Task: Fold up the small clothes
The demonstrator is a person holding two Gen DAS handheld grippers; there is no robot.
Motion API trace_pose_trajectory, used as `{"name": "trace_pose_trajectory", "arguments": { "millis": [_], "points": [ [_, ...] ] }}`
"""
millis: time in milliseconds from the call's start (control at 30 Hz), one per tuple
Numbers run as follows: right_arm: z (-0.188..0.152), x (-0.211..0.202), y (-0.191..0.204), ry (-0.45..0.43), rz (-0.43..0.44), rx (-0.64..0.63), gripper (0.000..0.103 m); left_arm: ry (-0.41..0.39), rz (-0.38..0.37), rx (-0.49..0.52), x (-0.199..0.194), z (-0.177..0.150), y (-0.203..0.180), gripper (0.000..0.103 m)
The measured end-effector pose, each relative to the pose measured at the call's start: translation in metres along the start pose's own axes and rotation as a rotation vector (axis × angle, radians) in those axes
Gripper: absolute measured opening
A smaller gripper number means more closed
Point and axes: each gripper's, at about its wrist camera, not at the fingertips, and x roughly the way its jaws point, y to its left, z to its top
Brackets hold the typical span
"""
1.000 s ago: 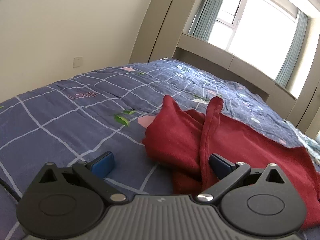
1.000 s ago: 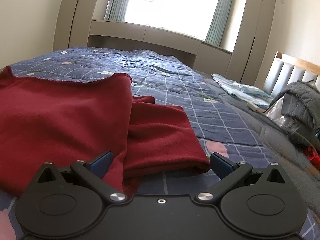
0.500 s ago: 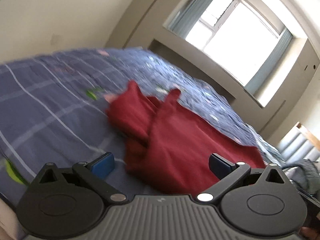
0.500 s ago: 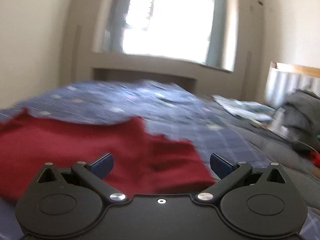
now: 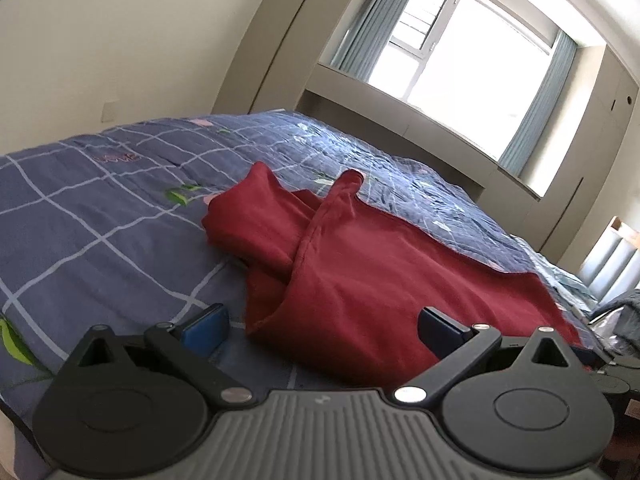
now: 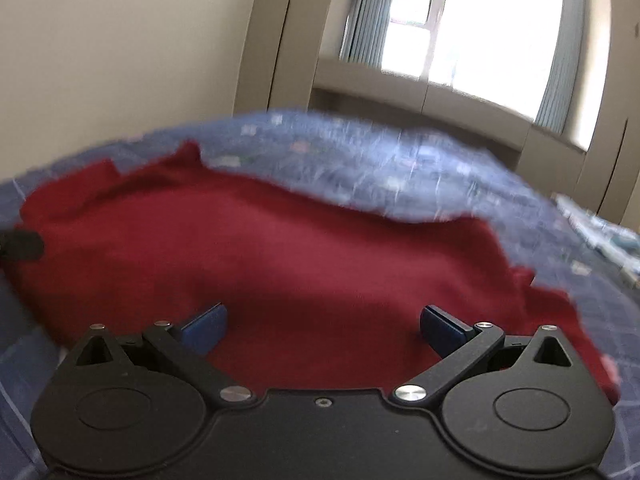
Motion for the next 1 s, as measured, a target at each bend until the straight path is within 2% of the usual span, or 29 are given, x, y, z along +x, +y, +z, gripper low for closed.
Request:
{"name": "trace_pose_trajectory", "arguments": {
  "millis": [133,433,1000],
  "points": [
    [0.000,0.006,-0.007,0.014,0.041,0.052,0.103,-0.015,0.020,0.008,0.002,-0.001,-0.003,0.103],
    [-0.002,0.008,-0.008,0.005,0.048,0.062,0.103,-0.009,0.063,0.059,0.007,-0.003,-0.011,0.103],
    [-0.005,0.004,-0.014,-0.003,0.063,0.079,0.103,-0.011,0.062,0.059,0.006,-0.003,-0.011,0.103]
  ]
}}
